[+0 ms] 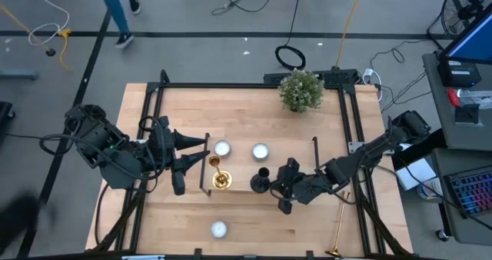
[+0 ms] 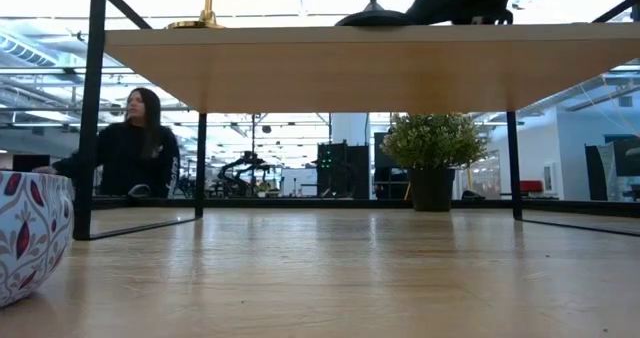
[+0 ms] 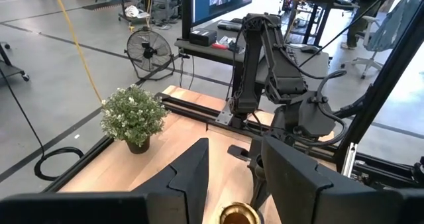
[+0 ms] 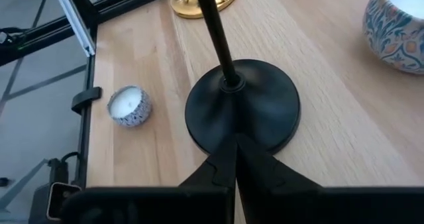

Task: Pick & Place candle stick holders
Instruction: Put the black candleholder on the shelf

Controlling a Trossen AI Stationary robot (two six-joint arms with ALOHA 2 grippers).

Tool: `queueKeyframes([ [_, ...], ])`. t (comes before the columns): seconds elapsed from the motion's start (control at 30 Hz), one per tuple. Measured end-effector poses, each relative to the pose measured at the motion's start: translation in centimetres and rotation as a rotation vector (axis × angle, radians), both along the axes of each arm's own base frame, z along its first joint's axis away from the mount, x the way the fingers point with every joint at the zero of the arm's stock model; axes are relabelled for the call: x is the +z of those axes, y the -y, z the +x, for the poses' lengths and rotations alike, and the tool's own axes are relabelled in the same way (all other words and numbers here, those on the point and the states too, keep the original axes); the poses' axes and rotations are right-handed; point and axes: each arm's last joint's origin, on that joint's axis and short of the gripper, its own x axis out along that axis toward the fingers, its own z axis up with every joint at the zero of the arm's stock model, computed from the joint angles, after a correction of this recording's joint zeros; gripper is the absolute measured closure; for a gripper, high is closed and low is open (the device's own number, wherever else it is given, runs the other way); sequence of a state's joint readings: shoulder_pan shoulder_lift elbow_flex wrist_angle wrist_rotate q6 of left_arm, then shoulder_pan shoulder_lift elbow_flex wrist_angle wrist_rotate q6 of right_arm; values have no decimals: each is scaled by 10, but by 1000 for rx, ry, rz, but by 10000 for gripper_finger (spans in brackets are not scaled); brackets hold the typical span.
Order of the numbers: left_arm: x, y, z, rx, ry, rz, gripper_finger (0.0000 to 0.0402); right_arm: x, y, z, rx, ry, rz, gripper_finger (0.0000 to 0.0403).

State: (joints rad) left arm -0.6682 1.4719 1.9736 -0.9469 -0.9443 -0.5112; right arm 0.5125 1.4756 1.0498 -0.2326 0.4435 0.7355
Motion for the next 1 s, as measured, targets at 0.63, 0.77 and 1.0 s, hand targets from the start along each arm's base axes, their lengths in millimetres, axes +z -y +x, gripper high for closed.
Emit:
queueKeyframes([
  [0.63,0,0,0,-1,-1,0,257,11,4,-1,0,8,-16,403],
  [0.77,0,0,0,-2,-2,1,257,26,1,3,6,51,-40,403],
  [1.0,0,0,0,-2,-3,2,257,57,-7,1,24,67,-89,403],
])
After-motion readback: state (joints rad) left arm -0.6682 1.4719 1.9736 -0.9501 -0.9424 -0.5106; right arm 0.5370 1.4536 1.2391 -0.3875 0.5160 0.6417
